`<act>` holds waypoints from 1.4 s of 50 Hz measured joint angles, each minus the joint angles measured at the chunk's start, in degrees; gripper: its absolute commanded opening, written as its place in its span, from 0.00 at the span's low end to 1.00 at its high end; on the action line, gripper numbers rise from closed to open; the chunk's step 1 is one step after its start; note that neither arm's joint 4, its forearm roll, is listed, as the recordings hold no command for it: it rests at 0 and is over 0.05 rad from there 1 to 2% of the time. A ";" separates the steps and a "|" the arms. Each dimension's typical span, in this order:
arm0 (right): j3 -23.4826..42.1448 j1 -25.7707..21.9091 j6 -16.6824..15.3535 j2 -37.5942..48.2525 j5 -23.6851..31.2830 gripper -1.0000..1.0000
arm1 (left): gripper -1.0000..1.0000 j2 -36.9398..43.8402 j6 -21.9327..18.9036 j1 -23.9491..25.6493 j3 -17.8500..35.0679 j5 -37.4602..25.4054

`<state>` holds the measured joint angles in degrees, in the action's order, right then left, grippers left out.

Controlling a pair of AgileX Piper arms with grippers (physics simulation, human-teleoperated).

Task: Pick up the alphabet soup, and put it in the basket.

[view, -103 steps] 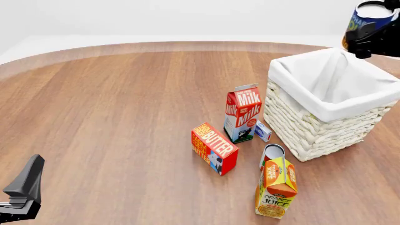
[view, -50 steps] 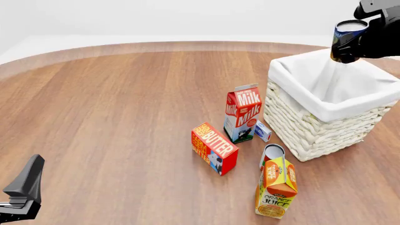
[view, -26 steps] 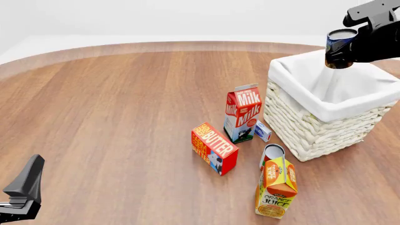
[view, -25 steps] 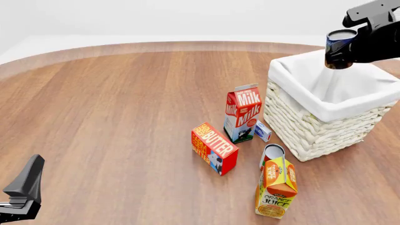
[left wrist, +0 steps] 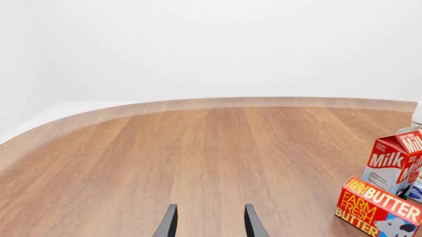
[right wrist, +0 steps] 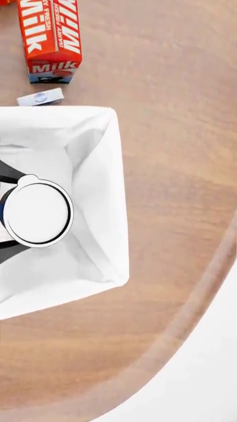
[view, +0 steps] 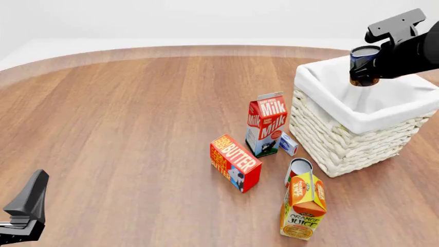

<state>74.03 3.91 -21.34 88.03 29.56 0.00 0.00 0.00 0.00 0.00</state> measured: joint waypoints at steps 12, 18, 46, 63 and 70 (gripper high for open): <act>-0.45 0.02 -0.44 1.03 0.04 0.00 | 1.00 0.00 0.00 0.00 0.00 0.00; -0.66 0.19 -0.64 1.39 0.04 0.00 | 1.00 0.00 0.00 0.00 0.00 0.00; -2.34 0.97 -1.08 2.67 -0.43 0.00 | 1.00 0.00 0.00 0.00 0.00 0.00; -4.09 1.22 -1.32 3.47 -0.96 0.00 | 1.00 0.00 0.00 0.00 0.00 0.00; -4.80 1.36 -1.35 3.73 -1.27 0.00 | 1.00 0.00 0.00 0.00 0.00 0.00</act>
<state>69.22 5.26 -22.69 91.76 28.29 0.00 0.00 0.00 0.00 0.00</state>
